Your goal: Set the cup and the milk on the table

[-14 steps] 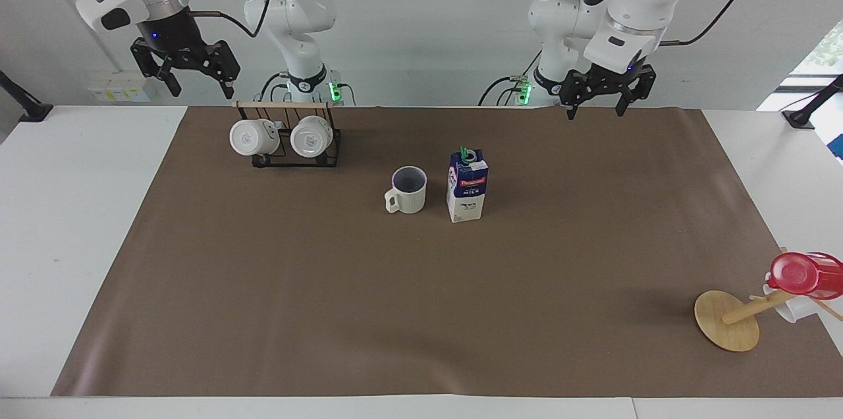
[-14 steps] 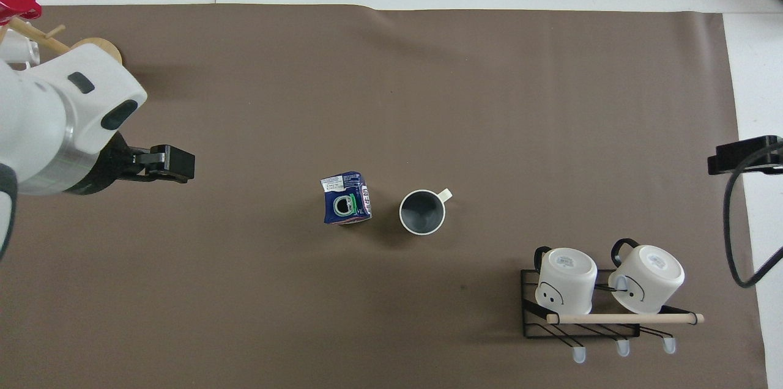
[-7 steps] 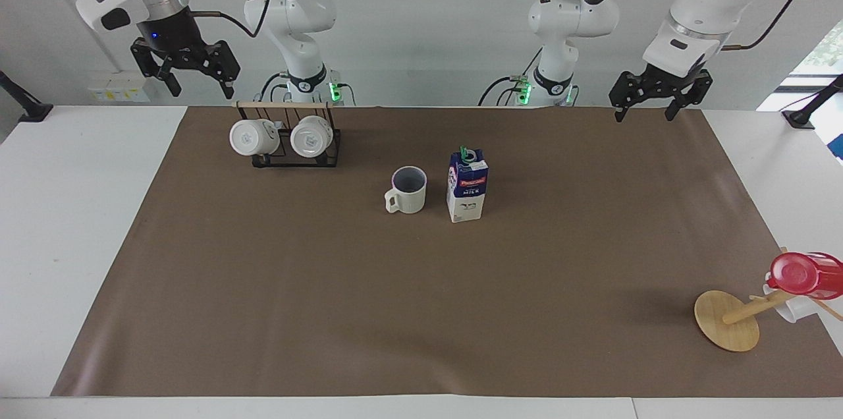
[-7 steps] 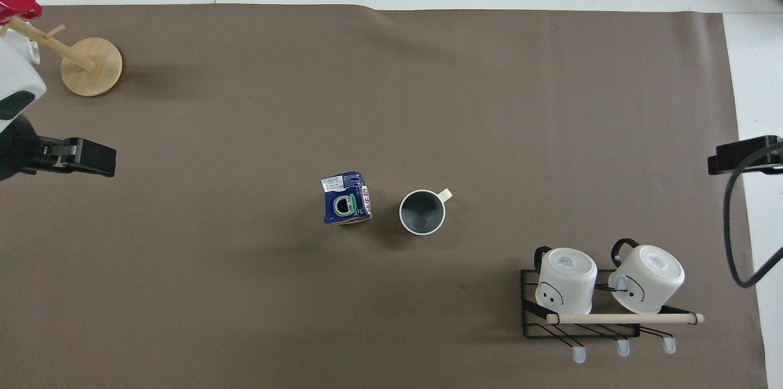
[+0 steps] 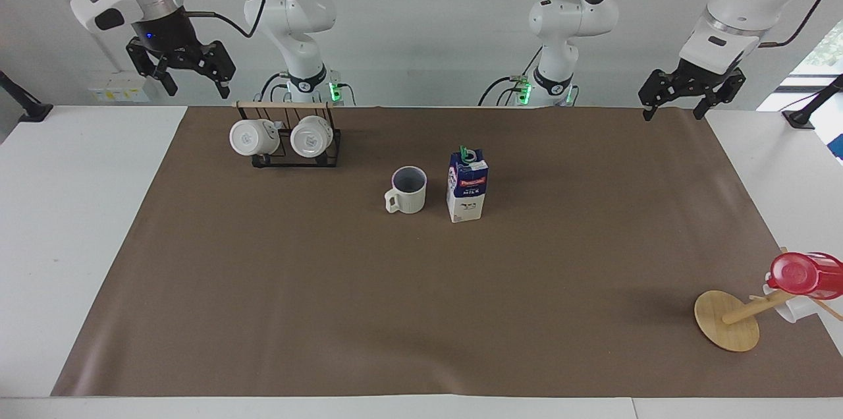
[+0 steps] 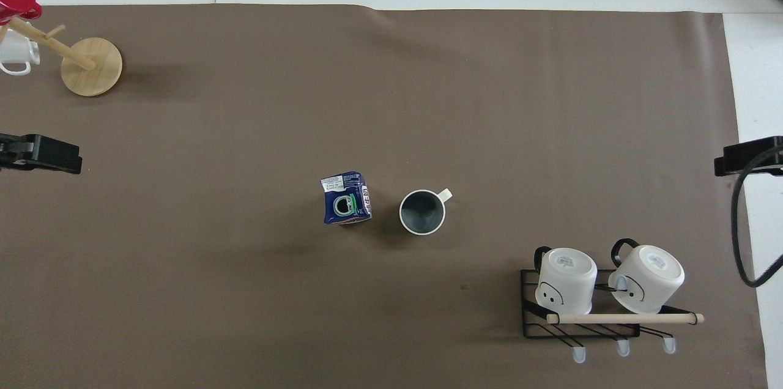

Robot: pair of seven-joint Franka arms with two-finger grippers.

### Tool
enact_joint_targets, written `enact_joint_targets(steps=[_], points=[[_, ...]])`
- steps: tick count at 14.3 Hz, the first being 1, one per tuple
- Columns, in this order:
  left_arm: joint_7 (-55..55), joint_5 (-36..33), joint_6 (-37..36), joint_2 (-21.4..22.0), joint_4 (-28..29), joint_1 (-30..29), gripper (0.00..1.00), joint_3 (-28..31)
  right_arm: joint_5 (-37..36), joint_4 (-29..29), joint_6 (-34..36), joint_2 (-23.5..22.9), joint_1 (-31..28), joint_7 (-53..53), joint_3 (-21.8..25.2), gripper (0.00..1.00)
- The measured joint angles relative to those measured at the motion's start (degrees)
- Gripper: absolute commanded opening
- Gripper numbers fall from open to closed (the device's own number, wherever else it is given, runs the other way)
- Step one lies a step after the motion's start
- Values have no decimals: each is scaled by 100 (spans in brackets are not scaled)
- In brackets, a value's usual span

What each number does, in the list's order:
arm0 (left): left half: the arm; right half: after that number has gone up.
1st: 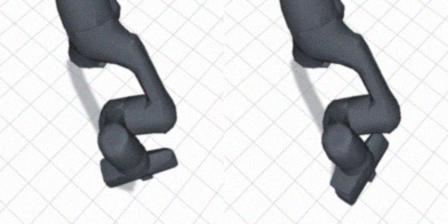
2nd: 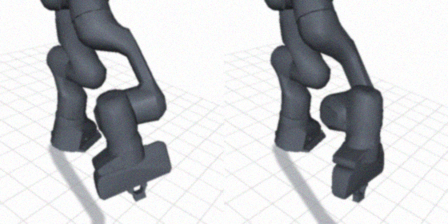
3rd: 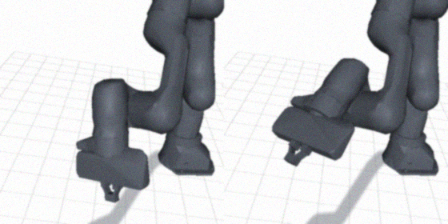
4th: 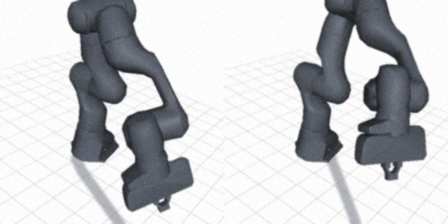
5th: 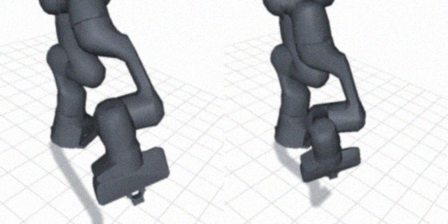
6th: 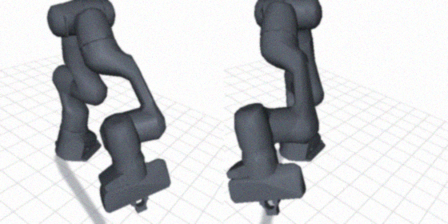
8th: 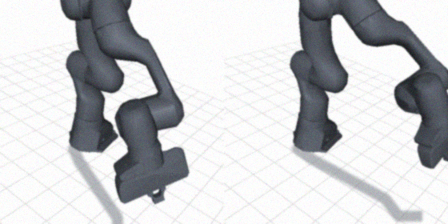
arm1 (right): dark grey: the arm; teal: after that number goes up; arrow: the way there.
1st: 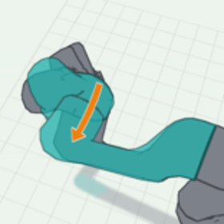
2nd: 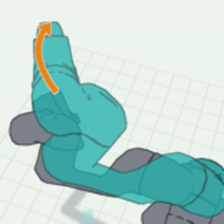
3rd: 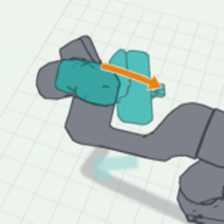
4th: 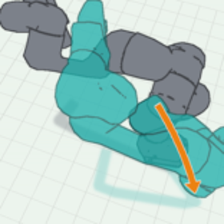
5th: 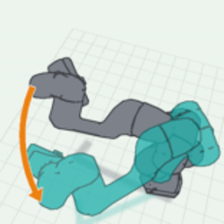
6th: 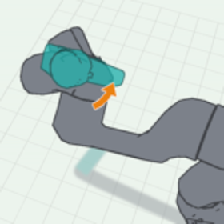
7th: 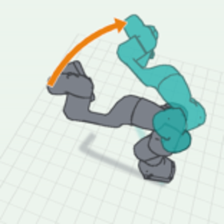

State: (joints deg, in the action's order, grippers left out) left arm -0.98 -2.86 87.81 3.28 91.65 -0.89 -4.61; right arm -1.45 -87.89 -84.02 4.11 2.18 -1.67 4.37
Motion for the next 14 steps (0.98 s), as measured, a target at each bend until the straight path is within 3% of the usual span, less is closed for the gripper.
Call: enact_joint_targets(steps=[14], points=[[-13, 250, -262, 39, 0, -2, 100, -85, 5, -50, 42, 52, 28, 0, -80, 100]])
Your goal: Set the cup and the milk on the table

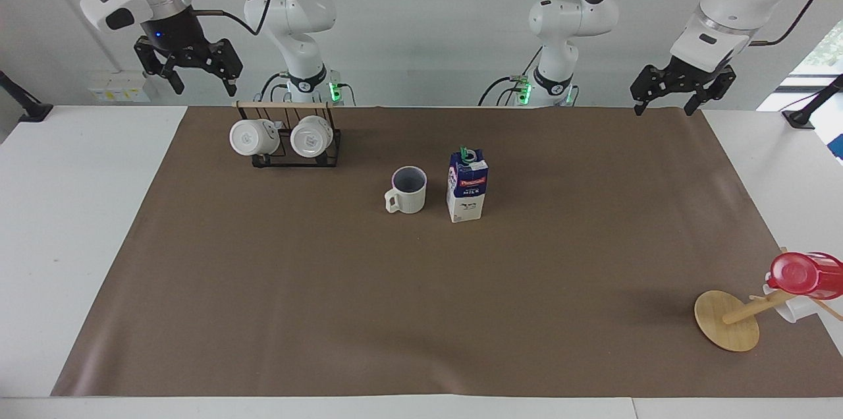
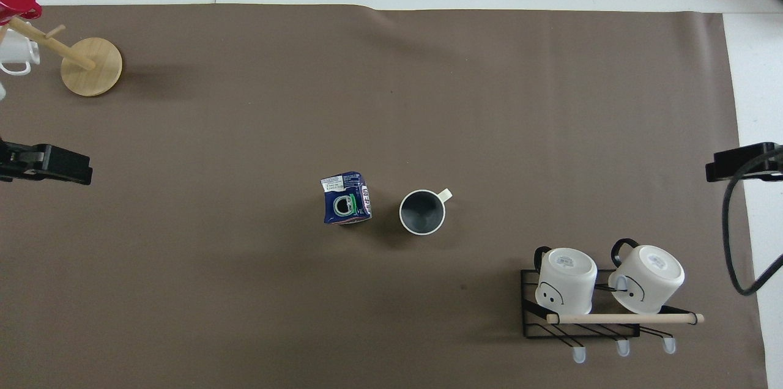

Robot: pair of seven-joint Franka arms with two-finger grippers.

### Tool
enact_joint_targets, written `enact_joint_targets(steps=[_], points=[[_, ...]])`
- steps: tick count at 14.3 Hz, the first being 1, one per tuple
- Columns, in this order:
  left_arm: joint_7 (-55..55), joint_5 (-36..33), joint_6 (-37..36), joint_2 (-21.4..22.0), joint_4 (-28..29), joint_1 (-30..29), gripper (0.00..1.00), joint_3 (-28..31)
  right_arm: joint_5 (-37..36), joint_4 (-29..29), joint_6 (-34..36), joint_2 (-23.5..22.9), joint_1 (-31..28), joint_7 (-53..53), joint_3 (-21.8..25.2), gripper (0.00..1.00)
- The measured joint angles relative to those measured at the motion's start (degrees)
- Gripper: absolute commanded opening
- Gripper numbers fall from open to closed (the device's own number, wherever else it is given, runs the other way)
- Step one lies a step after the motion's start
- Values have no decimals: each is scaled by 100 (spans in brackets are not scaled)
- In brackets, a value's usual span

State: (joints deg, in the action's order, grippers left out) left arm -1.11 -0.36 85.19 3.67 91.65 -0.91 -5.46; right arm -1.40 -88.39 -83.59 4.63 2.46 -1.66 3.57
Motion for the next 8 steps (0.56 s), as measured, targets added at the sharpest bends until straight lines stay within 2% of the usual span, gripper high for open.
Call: enact_joint_targets(steps=[8], points=[[0, 293, -53, 19, 0, -2, 100, 3, 0, -34, 9, 22, 0, 0, 0, 100]])
